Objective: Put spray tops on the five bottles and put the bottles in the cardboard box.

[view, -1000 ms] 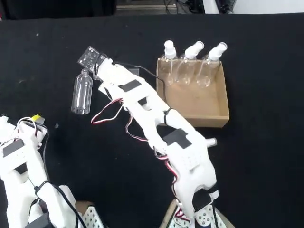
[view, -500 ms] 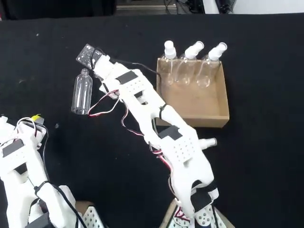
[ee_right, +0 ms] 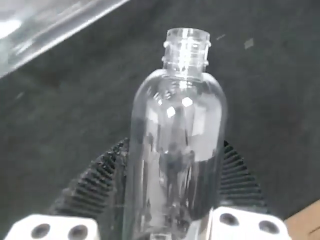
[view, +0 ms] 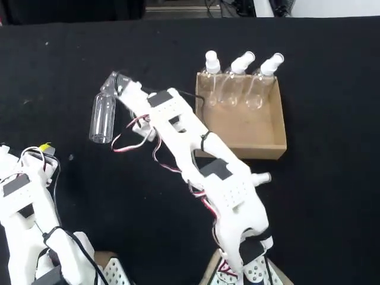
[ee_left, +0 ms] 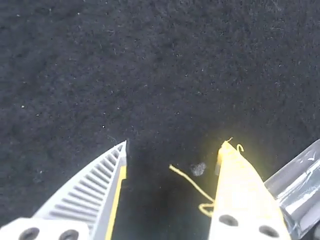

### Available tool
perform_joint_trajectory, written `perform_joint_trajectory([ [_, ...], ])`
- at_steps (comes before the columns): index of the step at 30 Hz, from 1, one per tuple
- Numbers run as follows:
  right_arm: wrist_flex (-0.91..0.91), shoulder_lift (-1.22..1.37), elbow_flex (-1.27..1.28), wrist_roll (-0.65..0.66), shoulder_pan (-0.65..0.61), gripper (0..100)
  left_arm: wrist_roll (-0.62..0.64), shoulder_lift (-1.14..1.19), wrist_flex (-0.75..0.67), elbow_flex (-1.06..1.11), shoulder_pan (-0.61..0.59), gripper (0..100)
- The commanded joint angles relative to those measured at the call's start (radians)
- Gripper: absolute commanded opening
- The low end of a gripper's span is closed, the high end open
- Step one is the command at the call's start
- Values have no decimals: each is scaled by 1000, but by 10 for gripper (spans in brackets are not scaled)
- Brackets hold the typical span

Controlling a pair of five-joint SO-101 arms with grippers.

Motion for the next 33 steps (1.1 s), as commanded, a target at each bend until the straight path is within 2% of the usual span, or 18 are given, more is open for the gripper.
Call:
perform_joint_trajectory([
  [1,-28,-183,160,-48,-57,223,9,-20,-3,-41,-8,278],
  [6,-124,-418,470,-161,-71,223,9,-20,-3,-41,-12,278],
  [11,-133,-650,750,-308,-68,226,9,-20,-3,-41,-5,278],
  [17,-127,-857,845,-336,-71,227,2,-20,3,-44,51,278],
  [21,-83,-946,852,-338,-74,247,-117,-9,87,-143,105,279],
  [26,-20,-934,863,-342,-71,364,-288,-5,307,-358,217,282],
  [29,-60,-923,897,-342,-72,368,-402,48,408,-495,325,282],
  [33,-140,-946,970,-344,-72,368,-539,245,534,-716,460,279],
])
